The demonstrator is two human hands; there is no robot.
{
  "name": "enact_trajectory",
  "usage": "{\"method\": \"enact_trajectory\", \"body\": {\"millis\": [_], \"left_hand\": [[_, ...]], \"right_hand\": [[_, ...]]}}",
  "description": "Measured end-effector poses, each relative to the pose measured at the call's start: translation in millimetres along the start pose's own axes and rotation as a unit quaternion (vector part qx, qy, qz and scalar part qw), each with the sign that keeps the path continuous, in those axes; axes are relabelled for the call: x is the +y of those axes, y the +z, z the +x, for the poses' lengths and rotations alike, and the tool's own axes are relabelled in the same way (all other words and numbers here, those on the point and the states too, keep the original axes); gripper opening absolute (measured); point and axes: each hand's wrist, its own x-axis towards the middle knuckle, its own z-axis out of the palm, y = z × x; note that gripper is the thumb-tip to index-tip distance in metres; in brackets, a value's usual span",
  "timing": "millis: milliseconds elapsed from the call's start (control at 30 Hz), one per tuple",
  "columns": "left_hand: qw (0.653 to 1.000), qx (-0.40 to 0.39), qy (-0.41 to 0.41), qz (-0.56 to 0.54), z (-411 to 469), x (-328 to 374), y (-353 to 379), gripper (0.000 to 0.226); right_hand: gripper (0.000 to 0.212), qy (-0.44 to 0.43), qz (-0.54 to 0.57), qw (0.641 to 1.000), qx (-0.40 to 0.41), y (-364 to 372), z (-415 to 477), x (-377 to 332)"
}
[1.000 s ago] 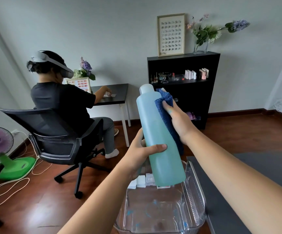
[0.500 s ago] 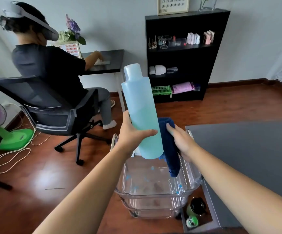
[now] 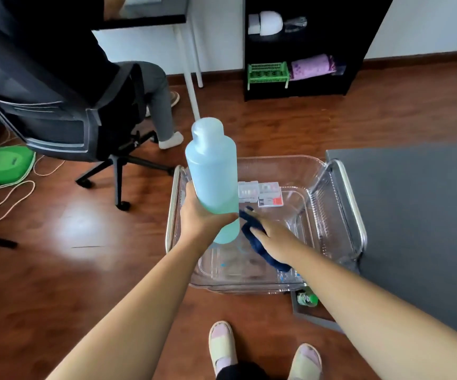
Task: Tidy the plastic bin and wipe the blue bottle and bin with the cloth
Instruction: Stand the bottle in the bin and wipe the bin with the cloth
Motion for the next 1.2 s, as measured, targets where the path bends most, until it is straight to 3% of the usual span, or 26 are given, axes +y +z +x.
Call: {"method": "enact_trajectory", "body": {"millis": [67, 133, 200, 300, 467, 633, 767, 967, 1200], "left_hand": [[1.0, 0.003, -0.01, 0.009, 8.7, -12.4, 5.5, 0.08], [1.0, -0.004, -0.022, 0.011, 16.4, -21.2, 9.6, 0.076], [1.0, -0.012, -0.025, -0.001, 21.2, -27.3, 12.1, 0.075], [0.999, -0.013, -0.027, -0.016, 24.4, -30.9, 13.9, 0.078], [0.999, -0.013, -0.038, 0.023, 27.2, -36.2, 18.6, 0.079], [0.998, -0.023, -0.025, 0.06, 30.7, -38.5, 24.7, 0.077], [0.998, -0.034, -0.02, 0.051, 33.1, -36.6, 31.8, 0.079], [0.998, -0.049, -0.024, 0.044, 32.4, -37.3, 45.4, 0.072], [0.997, -0.071, -0.02, 0.035, 36.6, -38.0, 60.1, 0.077]], "right_hand": [[0.048, 0.005, -0.115, 0.993, -0.039, 18.3, 13.9, 12.9], [0.048, -0.009, -0.259, 0.962, -0.088, 26.3, 17.1, 24.4], [0.047, -0.042, -0.316, 0.938, -0.133, 25.2, 13.2, 38.0], [0.05, -0.013, -0.297, 0.945, -0.134, 10.8, 9.6, 55.4], [0.042, 0.056, -0.261, 0.962, -0.05, 3.6, 33.5, 49.0], [0.046, -0.02, -0.232, 0.963, -0.137, 21.9, 20.8, 42.5], [0.047, 0.013, -0.229, 0.951, -0.206, -5.4, 0.6, 60.4], [0.035, 0.075, -0.245, 0.962, -0.091, -33.6, 26.0, 54.6], [0.034, 0.091, -0.287, 0.941, -0.154, -24.9, 0.0, 54.9]]}}
